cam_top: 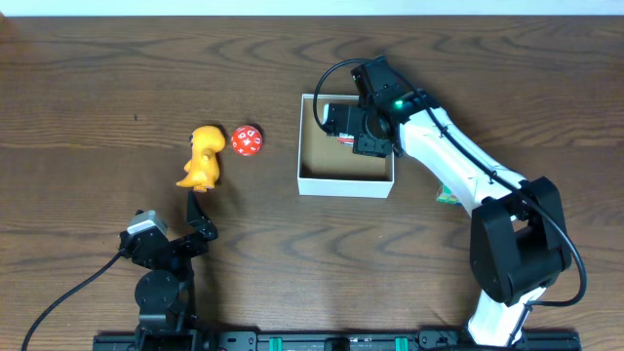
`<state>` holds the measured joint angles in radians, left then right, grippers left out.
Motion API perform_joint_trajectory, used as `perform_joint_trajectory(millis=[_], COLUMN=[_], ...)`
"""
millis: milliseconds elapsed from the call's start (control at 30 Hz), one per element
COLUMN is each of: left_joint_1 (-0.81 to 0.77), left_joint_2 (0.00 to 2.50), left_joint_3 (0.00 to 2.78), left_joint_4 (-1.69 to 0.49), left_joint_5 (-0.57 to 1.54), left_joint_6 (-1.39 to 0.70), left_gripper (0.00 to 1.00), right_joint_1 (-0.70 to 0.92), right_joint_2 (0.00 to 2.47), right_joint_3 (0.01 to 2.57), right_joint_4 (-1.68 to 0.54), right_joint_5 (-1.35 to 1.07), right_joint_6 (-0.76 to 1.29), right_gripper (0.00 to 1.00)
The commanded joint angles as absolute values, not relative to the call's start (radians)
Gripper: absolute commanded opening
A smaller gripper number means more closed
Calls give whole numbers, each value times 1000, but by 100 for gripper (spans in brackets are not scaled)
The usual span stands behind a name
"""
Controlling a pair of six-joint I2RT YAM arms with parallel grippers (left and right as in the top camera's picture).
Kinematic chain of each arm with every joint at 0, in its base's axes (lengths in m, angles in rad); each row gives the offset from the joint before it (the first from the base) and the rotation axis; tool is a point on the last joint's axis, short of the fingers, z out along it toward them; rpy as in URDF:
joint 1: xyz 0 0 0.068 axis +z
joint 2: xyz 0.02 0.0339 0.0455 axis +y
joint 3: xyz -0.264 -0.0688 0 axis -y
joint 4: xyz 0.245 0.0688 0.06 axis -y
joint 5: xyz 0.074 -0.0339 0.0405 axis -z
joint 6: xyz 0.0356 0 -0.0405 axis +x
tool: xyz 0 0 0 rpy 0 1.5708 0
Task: Pack container
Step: 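Lower the red car into the box and open the right gripper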
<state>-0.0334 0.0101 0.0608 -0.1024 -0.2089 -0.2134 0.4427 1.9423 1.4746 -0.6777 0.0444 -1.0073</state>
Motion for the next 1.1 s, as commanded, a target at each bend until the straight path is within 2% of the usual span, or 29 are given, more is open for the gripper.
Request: perform_joint_trajectory(millis=[0,333,900,1067], left_joint_1=[-28,-28,-28,-28], left_joint_2=[4,4,4,4], left_joint_3=[32,32,32,32], left_joint_4=[-114,-114,-114,-114], left_joint_5=[-209,-209,-209,-209], left_joint_6=[-220,-220,-220,-220], left_gripper=[98,98,98,98], right_joint_1=[419,413,413,413], right_joint_2=[1959,1972,2009,2009], right_joint_3=[1486,1485,1484,1484], right_joint_4=[-669,-664,-629,-623], right_joint_5=[36,-2,-8,-8], right_joint_6=[-1027,-1028,-1030,-1029], right_gripper=[54,57,57,63])
